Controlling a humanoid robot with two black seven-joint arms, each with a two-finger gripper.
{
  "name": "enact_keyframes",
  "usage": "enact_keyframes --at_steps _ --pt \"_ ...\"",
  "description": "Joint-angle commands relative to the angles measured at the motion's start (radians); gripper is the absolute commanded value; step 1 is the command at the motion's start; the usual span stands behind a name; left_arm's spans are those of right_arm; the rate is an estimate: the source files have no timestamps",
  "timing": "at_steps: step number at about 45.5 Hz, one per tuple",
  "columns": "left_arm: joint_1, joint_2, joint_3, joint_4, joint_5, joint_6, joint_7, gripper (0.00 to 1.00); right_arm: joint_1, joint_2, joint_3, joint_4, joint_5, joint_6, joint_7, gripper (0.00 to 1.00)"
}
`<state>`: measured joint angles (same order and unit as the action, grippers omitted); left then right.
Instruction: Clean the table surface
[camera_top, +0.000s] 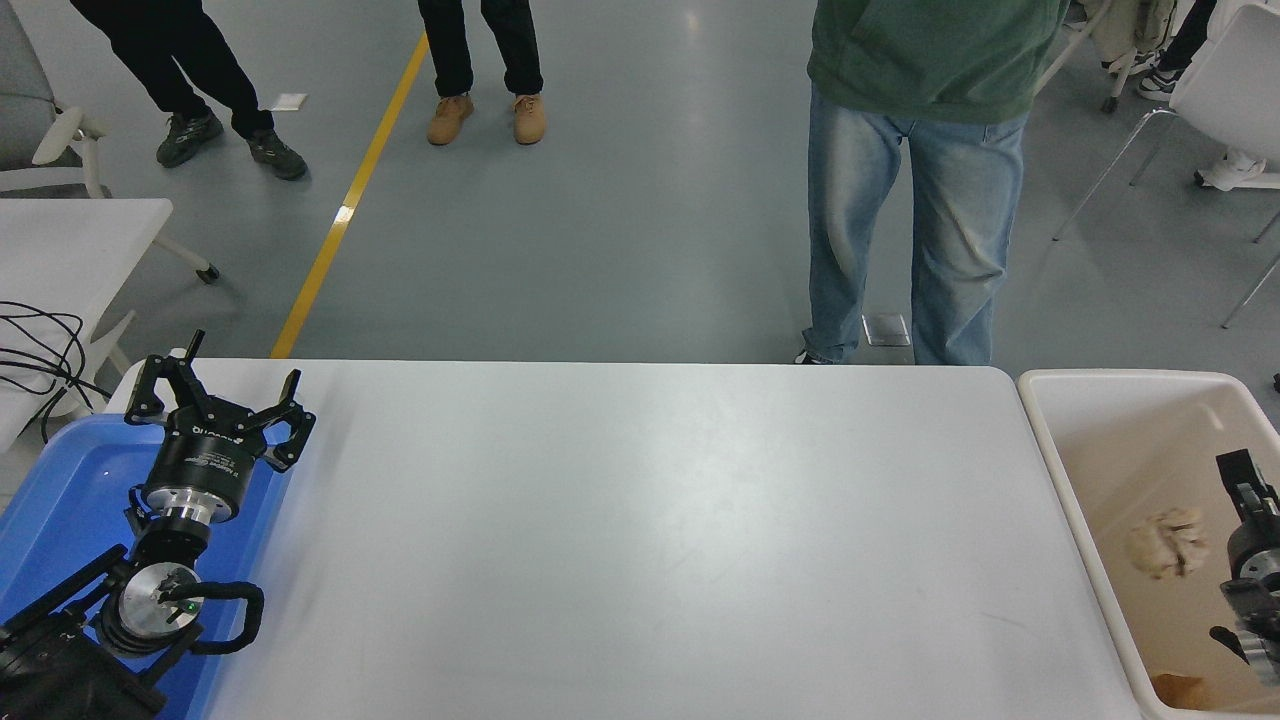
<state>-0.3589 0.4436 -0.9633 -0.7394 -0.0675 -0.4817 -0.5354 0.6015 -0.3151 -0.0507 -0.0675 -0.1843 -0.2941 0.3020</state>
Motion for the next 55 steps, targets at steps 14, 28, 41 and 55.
enact_keyframes --at_steps 14,28,41,55 --pt "0.0 0.0 0.0 0.0 0.0 0.0 0.0 0.99 0.038 -0.036 0.147 0.002 0.141 0.058 -0.004 1.0" --pt "0.0 0.0 0.0 0.0 0.0 0.0 0.0 0.99 0.086 -0.144 0.318 0.006 0.284 0.285 -0.142 1.0" --pt "0.0 0.001 0.0 0.0 0.0 0.0 0.0 0.99 0.106 -0.159 0.453 0.124 0.299 0.454 -0.146 1.0" --pt "0.0 0.001 0.0 0.0 0.0 0.0 0.0 0.99 0.02 -0.272 0.676 0.532 0.292 0.458 -0.135 1.0"
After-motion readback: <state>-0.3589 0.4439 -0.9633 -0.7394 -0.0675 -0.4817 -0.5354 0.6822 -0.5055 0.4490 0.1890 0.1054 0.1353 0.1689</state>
